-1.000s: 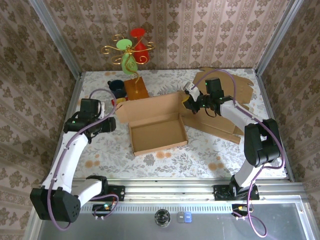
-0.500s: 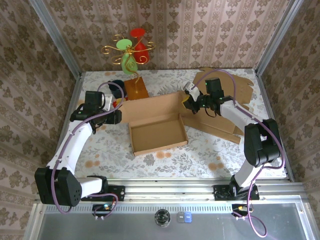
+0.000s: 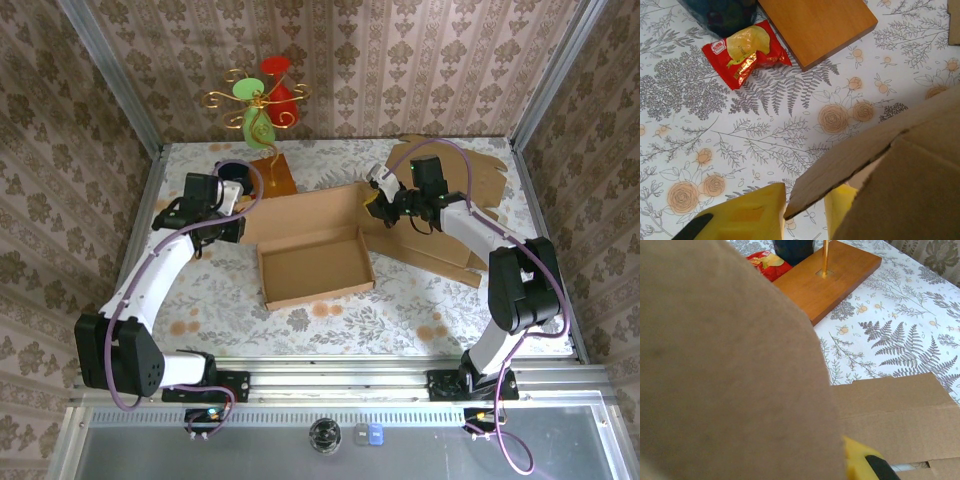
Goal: Fold the paper box
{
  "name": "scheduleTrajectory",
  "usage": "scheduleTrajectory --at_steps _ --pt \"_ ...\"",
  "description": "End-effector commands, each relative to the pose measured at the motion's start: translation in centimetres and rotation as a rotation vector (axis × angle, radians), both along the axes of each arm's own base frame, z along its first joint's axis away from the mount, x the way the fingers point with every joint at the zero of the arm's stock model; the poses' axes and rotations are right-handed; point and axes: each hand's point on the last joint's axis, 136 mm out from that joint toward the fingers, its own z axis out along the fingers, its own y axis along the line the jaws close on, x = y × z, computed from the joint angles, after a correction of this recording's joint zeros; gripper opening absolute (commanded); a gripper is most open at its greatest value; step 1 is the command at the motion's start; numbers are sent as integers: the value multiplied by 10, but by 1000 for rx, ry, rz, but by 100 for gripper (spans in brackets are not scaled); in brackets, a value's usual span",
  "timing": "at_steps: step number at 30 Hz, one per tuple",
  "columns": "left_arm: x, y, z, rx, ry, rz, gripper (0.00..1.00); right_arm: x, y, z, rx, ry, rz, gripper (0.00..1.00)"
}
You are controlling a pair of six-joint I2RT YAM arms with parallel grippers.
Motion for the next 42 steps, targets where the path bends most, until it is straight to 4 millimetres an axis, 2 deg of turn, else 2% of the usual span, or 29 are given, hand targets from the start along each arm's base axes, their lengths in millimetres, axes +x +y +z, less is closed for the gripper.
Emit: scheduleTrajectory --at_steps 1,5,10,16,20,30,36,42 --pt "2 -1 15 -1 -28 15 24 2 0 1 -8 2 -21 0" --pt "-1 -9 16 -20 -24 26 16 4 3 2 -8 1 -40 0" --pt "0 -21 15 -45 -35 34 13 4 7 5 -4 -5 -79 0" --pt "4 -30 18 -54 -73 45 0 9 5 10 -1 -21 -156 0" --pt "5 -33 21 -74 -113 69 0 19 1 21 46 -26 -265 0" --pt "18 -42 38 -201 -211 118 0 34 10 39 167 -24 -475 0" --pt "36 -45 43 -279 -290 159 0 43 20 37 290 3 -582 0" --pt "40 -47 40 -355 -403 154 0 43 40 36 396 -41 -596 0"
